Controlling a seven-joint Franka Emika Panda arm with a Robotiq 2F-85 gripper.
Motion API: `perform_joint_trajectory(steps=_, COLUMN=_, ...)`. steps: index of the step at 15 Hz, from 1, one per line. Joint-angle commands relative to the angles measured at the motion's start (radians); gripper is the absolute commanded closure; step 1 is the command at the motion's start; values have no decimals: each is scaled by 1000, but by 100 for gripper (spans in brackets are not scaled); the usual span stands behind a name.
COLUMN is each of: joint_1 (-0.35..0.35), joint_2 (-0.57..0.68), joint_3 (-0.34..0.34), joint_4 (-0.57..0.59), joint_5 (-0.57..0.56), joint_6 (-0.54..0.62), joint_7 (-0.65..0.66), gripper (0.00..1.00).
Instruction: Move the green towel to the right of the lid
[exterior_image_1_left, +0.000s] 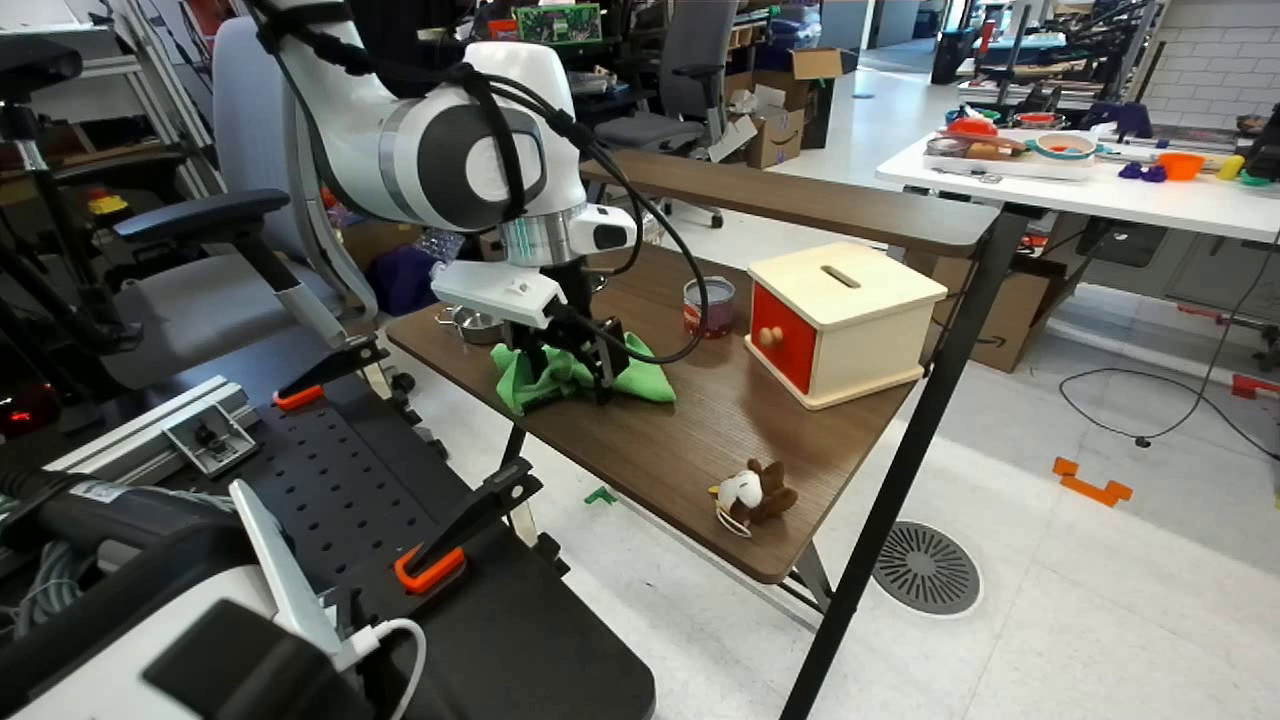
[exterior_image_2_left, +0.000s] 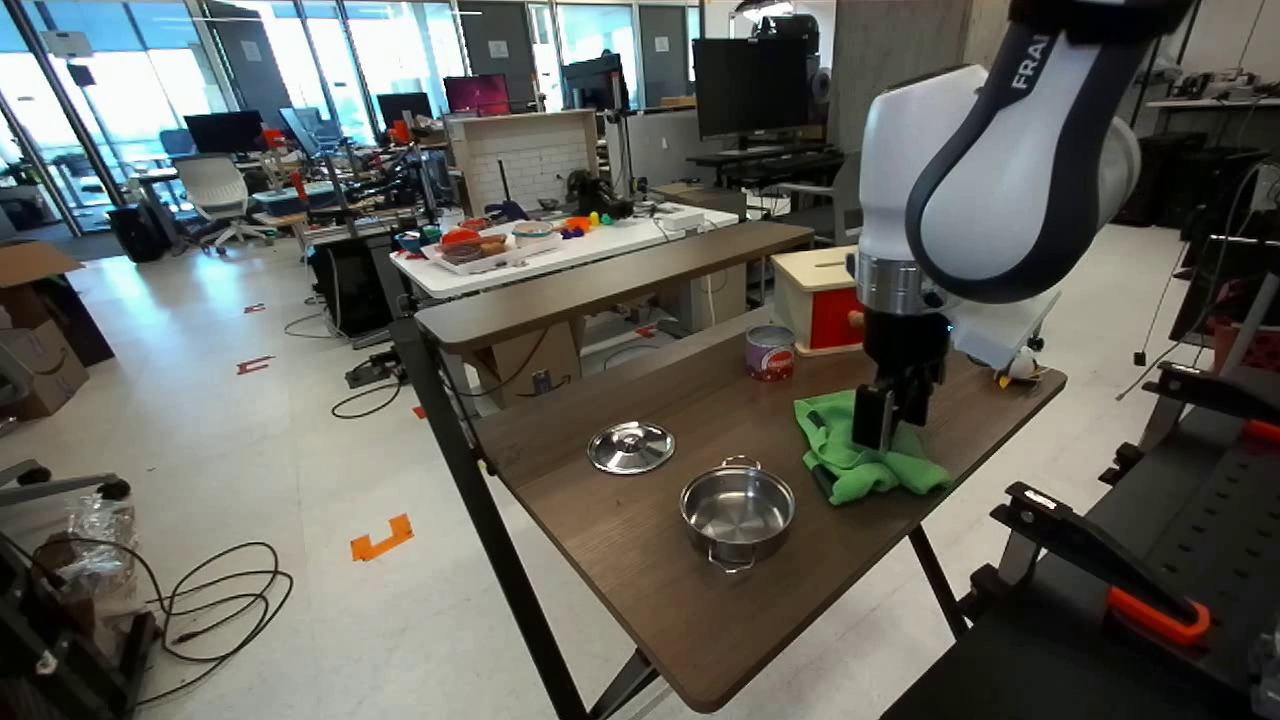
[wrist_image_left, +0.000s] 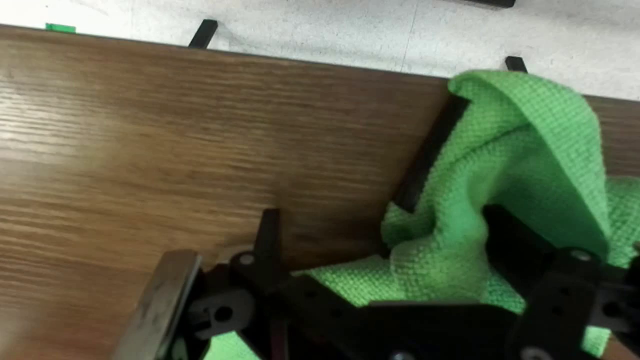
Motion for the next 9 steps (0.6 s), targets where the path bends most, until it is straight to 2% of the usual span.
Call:
perform_joint_trajectory(steps=1, joint_1=49, joint_2=68, joint_3=-21, joint_4=104, joint_5=-29, joint_6=-35, joint_7=44, gripper=0)
perform_joint_trajectory(steps=6, joint_1=84, joint_2=138, joint_3=-22, joint_4=233, joint_5=-25, joint_6=-90, joint_7=78, gripper=0)
perform_joint_trajectory(steps=9, joint_1=89, joint_2=164, joint_3=-9, joint_4=323, joint_5=-14, joint_6=-163, joint_7=112, gripper=0)
